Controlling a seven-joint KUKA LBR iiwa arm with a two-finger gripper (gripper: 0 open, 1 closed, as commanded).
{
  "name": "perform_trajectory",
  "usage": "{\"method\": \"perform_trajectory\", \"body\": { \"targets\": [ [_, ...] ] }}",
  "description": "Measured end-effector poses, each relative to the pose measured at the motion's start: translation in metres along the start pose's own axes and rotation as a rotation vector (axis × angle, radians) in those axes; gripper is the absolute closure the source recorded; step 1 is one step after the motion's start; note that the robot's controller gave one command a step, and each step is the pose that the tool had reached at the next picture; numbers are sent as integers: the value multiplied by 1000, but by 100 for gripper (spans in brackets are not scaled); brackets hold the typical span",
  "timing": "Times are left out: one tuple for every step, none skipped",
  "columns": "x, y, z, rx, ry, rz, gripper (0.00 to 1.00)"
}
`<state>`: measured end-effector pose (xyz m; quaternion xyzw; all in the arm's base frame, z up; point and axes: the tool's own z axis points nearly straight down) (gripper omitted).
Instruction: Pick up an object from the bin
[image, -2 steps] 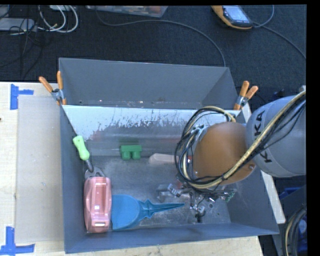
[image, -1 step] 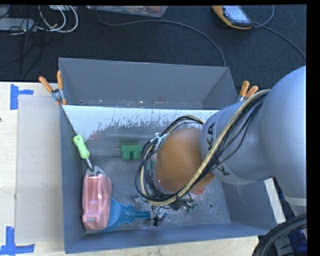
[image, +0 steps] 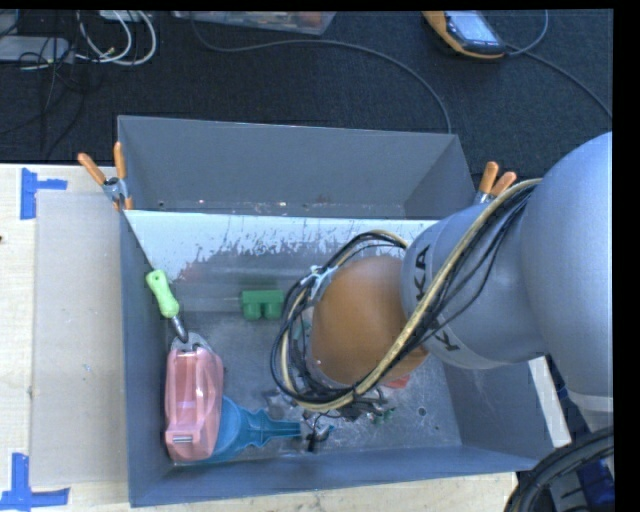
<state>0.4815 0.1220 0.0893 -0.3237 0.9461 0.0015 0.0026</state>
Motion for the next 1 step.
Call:
{"method": "perform_trajectory", "body": {
  "targets": [
    [0, 0, 0, 0, 0, -1, 100]
  ]
}}
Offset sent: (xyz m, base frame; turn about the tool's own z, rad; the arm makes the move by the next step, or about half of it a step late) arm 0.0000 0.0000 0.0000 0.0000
